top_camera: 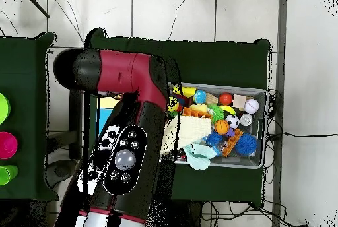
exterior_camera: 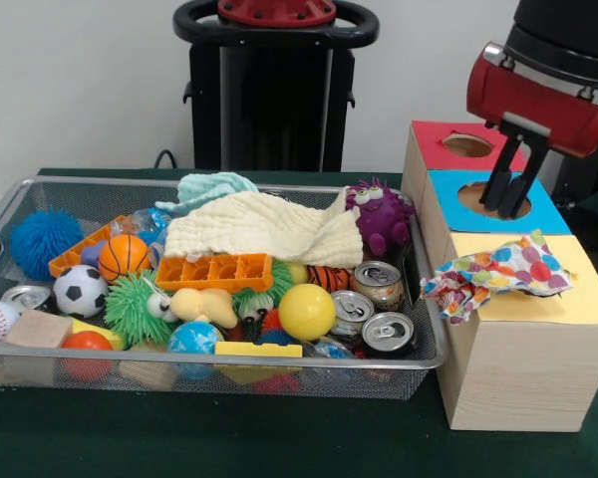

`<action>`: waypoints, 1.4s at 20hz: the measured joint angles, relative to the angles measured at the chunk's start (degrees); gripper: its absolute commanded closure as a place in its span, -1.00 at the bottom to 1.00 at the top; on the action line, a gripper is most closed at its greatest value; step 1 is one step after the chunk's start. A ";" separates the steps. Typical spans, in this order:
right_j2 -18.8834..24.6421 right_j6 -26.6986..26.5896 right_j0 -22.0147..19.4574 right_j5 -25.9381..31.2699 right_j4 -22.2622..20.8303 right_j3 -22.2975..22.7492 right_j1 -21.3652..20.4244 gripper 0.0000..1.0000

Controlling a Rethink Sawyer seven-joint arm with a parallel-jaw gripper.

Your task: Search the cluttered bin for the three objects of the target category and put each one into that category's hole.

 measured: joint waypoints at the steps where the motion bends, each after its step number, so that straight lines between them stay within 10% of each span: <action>1: 0.11 0.00 0.09 -0.06 0.00 0.37 0.01 1.00; 28: 2.09 0.00 3.48 -8.33 5.70 6.97 0.07 1.00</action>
